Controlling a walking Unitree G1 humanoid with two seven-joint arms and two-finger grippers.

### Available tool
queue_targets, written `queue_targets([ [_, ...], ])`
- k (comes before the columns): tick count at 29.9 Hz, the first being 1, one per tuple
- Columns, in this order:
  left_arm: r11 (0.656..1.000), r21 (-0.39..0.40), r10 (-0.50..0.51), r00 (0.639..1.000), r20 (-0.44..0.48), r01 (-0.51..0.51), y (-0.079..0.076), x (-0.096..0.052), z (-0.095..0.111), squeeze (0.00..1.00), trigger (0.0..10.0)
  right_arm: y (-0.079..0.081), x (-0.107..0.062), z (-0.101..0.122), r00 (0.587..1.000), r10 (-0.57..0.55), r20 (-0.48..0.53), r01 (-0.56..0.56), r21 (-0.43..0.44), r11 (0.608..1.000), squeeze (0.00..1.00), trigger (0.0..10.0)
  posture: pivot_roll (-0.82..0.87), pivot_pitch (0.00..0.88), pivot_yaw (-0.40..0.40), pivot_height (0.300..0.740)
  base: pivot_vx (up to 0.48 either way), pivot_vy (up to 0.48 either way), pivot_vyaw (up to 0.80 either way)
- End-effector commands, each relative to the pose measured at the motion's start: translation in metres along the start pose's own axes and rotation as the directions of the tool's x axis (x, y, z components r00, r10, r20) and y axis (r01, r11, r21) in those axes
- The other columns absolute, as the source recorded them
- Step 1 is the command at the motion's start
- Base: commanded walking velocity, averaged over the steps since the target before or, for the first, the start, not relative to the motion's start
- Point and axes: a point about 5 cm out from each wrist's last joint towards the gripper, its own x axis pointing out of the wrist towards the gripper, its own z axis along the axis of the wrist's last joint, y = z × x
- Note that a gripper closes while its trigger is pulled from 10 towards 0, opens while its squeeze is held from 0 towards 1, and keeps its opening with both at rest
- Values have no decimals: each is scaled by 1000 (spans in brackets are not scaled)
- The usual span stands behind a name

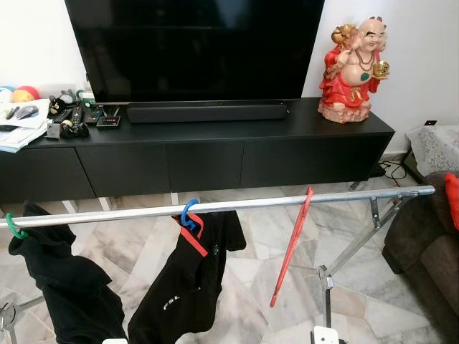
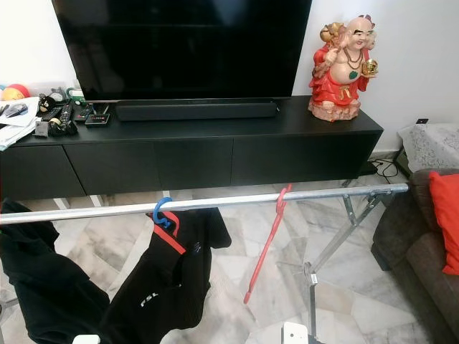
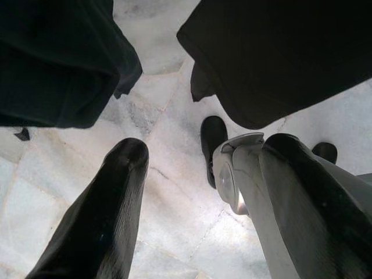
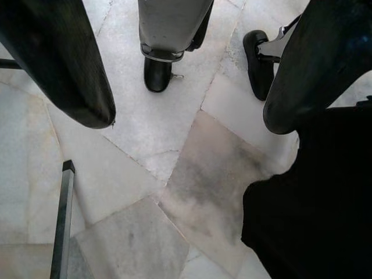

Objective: Hang hanger

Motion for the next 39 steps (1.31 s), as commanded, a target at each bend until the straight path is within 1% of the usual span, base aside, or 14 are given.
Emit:
queue_targets([
  [1,1000,-4,4,1000,-24,-4,2,-1,-5,0,10000,0,0,-2,1000,2,-6,-2,8,1000,0,10000,107,0,-24,740,0,0,0],
  [23,1000,0,3,1000,-28,-3,2,-1,-5,0,10000,2,0,-3,1000,11,-8,-11,10,1000,0,10000,109,0,-22,740,0,0,0],
  [28,1000,2,3,1000,-29,-3,2,-1,-5,0,10000,2,0,-3,1000,14,-8,-14,-9,1000,0,10000,109,0,-22,740,0,0,0],
  [30,1000,2,3,1000,-30,-3,2,-1,-5,0,10000,1,0,-3,1000,9,-9,-9,-32,999,0,10000,109,0,-20,740,0,0,0],
  [33,1000,5,2,1000,-31,-2,2,-1,-5,0,10000,2,0,-3,1000,12,-10,-12,-56,998,0,10000,109,0,-19,740,0,0,642],
  [39,1000,4,1,1000,-31,-1,2,-1,-5,0,10000,2,0,-4,1000,17,-10,-17,-51,999,0,10000,108,0,-18,740,0,0,800],
])
